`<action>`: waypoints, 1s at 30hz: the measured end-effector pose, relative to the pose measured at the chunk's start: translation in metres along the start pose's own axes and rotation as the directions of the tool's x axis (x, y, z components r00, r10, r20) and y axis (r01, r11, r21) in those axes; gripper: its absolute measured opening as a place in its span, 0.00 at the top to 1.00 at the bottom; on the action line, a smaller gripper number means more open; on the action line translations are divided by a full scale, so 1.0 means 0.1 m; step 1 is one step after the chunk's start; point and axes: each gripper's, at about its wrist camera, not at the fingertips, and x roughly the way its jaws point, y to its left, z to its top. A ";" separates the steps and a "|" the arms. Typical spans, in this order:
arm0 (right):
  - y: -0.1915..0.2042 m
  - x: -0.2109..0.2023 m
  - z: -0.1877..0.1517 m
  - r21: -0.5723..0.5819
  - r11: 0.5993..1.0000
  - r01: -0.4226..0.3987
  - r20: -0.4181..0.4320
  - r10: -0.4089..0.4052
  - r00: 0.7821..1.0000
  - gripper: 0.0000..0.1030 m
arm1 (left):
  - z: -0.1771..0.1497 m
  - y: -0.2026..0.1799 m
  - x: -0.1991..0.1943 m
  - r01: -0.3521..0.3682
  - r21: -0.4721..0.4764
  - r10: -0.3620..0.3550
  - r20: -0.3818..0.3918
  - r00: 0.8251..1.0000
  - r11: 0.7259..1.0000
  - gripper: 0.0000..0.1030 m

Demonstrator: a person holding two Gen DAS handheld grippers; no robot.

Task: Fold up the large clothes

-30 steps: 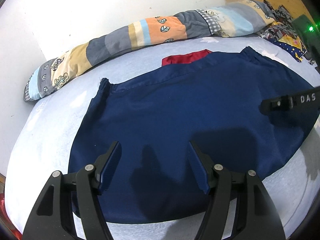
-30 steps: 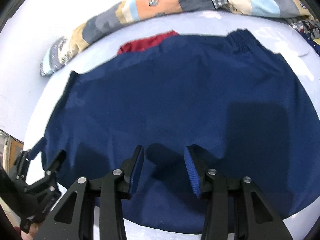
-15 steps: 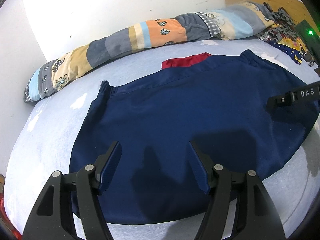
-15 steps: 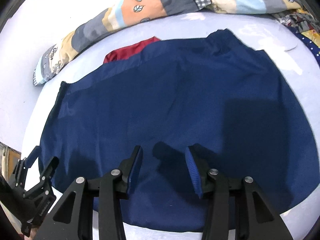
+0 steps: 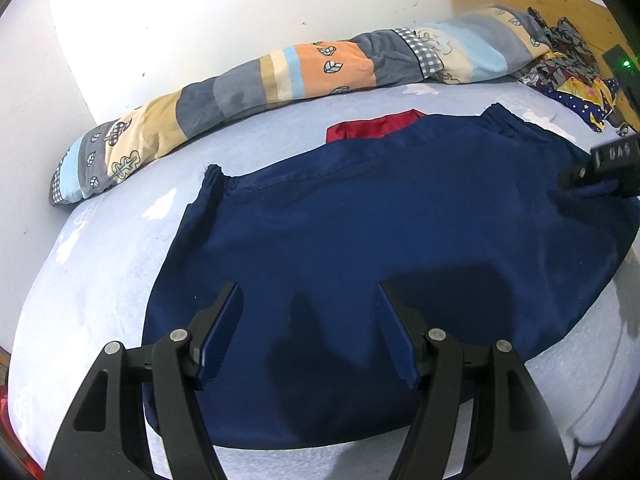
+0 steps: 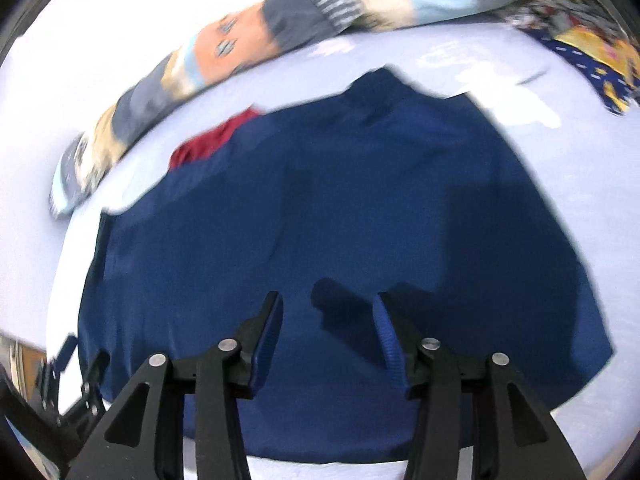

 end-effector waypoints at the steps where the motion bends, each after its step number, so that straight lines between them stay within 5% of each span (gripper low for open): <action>1: -0.08 -0.03 0.03 0.031 0.999 0.010 0.014 -0.010 1.000 0.50 | 0.00 0.00 0.00 0.002 -0.001 -0.002 0.000 1.000 1.000 0.35; 6: -0.48 -0.12 0.10 0.168 0.985 0.043 0.029 -0.049 0.998 0.50 | 0.01 -0.01 -0.03 0.005 -0.005 -0.005 0.008 1.000 1.000 0.35; 10: -0.66 -0.10 0.07 0.244 0.970 0.003 0.004 -0.004 1.000 0.49 | 0.02 -0.02 -0.06 0.006 -0.006 -0.006 0.021 1.000 1.000 0.35; 30: -0.09 -0.22 0.06 0.029 0.999 -0.039 0.078 0.036 0.996 0.48 | 0.07 0.10 -0.20 -0.005 -0.057 0.010 0.085 0.996 0.998 0.35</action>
